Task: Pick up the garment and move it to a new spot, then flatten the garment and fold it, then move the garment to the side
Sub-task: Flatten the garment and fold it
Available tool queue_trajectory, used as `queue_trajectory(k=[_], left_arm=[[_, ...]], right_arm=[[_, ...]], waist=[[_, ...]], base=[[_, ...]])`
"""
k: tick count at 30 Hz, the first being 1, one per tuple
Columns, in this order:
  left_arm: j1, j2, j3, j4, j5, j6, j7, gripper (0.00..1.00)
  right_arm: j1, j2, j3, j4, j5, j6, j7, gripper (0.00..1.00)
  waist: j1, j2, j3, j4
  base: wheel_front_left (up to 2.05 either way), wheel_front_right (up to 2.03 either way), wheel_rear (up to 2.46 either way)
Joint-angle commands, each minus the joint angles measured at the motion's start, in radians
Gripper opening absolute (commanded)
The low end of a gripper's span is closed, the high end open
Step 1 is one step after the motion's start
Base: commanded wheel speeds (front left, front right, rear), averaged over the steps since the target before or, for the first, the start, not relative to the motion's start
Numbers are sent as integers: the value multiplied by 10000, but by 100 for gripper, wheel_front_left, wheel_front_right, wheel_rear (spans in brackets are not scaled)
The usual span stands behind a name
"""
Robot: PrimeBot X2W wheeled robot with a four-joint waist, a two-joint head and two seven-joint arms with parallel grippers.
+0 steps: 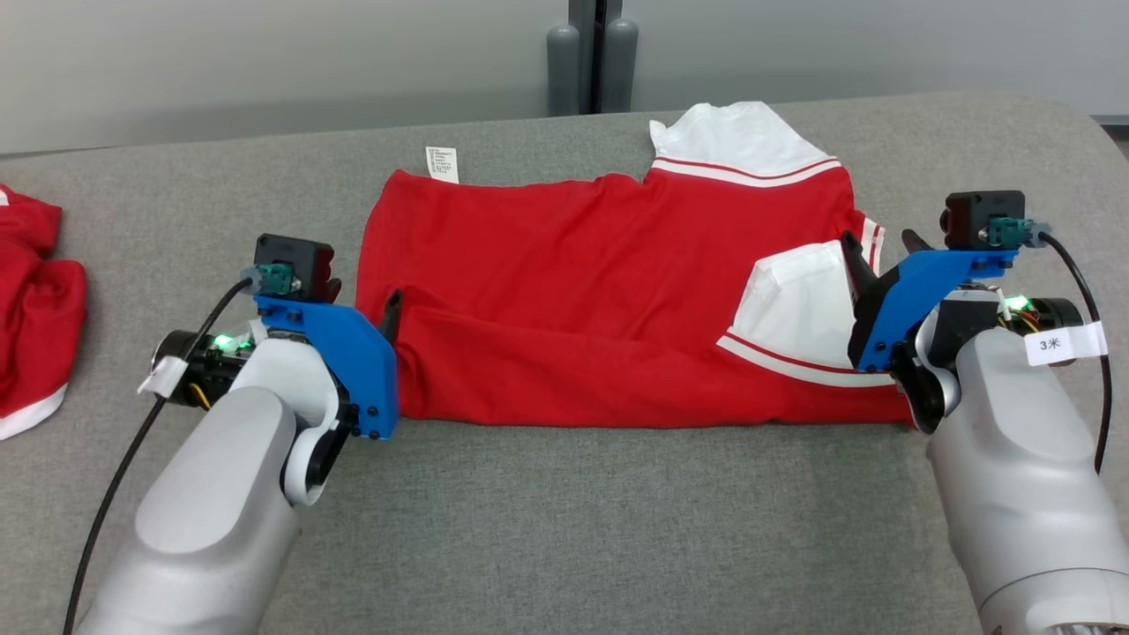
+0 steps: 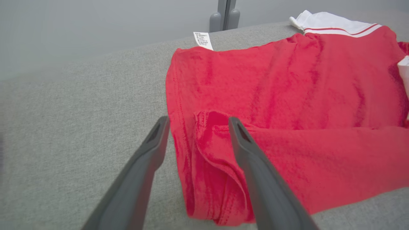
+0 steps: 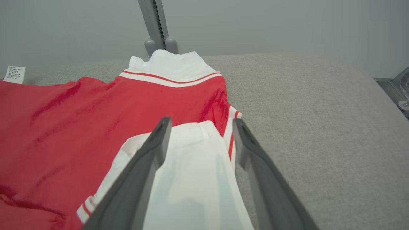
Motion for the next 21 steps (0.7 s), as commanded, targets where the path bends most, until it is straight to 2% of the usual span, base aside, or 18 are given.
queue_trajectory(k=[1,8,9,16,21], left_arm=[[265,143,42,-289,-70,92,49,100],[1200,569,36,-1494,-143,364,199,100],[1572,626,31,-1928,-228,504,248,100],[2685,492,-95,-2866,-451,974,580,100],[2821,402,-84,-2677,-296,1519,588,100]], right_arm=[[8,-110,7,-100,72,2,-140,100],[499,-315,222,-554,307,2,-422,100],[740,-390,312,-828,429,2,-487,100],[2081,-323,509,-2252,968,2,-604,100],[3039,-151,709,-3560,1439,2,-394,100]], waist=[[0,1,-107,14],[0,1,-380,78],[0,1,-480,95],[0,1,-609,19],[0,1,-350,-267]], base=[[0,0,0],[0,0,0],[0,0,0],[0,0,0],[0,0,0]])
